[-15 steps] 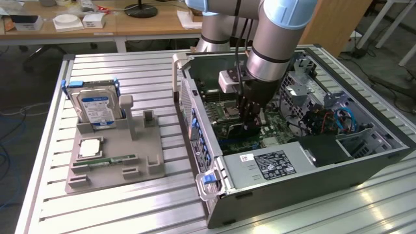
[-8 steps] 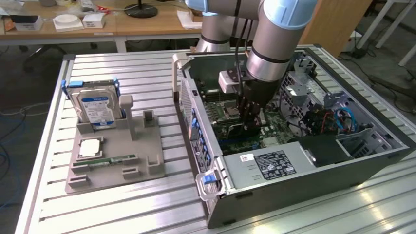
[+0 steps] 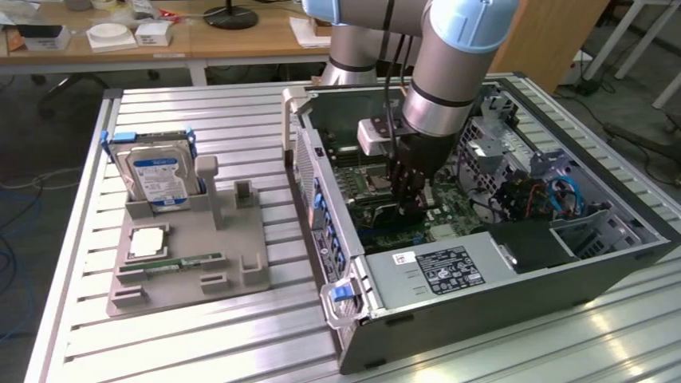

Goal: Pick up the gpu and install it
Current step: 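Insert the gpu into the slot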

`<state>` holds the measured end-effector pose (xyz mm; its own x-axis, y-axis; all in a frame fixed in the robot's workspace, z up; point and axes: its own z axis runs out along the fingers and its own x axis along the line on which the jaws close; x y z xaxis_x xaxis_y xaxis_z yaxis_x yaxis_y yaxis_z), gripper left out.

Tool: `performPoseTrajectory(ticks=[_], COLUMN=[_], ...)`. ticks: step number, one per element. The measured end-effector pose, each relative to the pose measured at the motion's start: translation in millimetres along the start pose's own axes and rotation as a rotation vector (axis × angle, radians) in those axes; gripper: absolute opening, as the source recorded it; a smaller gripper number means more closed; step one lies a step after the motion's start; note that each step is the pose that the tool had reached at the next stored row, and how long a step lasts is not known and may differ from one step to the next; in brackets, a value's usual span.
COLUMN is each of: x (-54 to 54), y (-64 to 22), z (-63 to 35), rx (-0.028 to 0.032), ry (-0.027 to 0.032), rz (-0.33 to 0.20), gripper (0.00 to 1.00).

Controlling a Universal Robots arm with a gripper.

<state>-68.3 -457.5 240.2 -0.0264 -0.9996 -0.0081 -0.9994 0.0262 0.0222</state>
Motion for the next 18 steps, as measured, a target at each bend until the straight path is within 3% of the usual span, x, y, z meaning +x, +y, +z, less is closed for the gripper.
performPoseTrajectory(ticks=[18], x=[0.0], y=[0.5], z=[3.0], rx=[0.0001], ry=[-0.0001], rz=[0.000], gripper=[0.26])
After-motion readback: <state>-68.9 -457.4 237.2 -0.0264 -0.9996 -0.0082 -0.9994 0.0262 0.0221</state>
